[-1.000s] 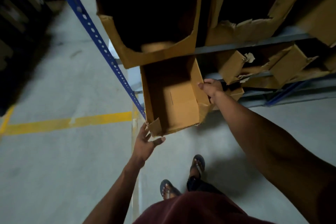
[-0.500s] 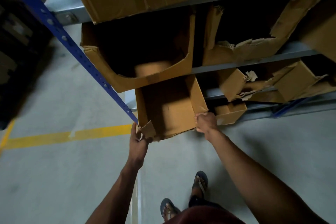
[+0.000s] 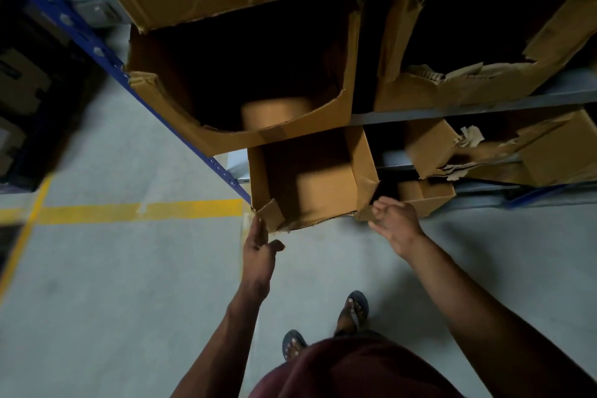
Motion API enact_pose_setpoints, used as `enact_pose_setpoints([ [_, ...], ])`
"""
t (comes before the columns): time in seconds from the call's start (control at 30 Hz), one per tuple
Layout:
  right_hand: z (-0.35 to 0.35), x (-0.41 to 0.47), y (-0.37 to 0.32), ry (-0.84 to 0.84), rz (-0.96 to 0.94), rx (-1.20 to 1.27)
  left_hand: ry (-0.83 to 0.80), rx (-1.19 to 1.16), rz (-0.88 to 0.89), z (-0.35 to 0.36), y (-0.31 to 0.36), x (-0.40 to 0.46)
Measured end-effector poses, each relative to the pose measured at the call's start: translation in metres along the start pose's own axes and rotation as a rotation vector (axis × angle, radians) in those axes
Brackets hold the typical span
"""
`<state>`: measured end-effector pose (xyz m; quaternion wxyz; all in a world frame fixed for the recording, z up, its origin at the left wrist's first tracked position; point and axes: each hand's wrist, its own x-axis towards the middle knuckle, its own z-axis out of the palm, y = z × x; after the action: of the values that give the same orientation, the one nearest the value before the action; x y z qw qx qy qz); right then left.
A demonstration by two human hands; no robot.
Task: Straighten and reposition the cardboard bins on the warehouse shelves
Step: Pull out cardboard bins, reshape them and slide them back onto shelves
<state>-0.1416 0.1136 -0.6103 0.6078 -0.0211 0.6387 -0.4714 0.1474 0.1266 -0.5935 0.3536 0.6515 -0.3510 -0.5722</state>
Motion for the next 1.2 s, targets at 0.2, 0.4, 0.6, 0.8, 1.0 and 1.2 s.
enact_pose_setpoints([
  [0.2,0.062,0.039,-0.028,-0.007,0.0,0.213,-0.026,0.079,0.023,0.007,0.042,0.029],
  [0.4,0.092,0.068,-0.067,-0.033,0.004,0.154,-0.051,0.265,-0.042,0.007,0.074,0.081],
  [0.6,0.096,0.085,-0.091,-0.126,0.008,0.216,-0.05,0.245,-0.04,0.022,0.092,0.1],
  [0.8,0.054,0.09,-0.028,-0.087,0.036,0.036,-0.076,0.214,-0.189,0.025,0.028,0.073],
  [1.0,0.017,0.04,0.05,-0.036,0.078,-0.075,-0.146,0.074,-0.367,0.013,-0.026,0.029],
  [1.2,0.007,-0.002,0.101,-0.023,0.031,-0.261,-0.26,0.143,-0.418,-0.016,-0.06,0.009],
])
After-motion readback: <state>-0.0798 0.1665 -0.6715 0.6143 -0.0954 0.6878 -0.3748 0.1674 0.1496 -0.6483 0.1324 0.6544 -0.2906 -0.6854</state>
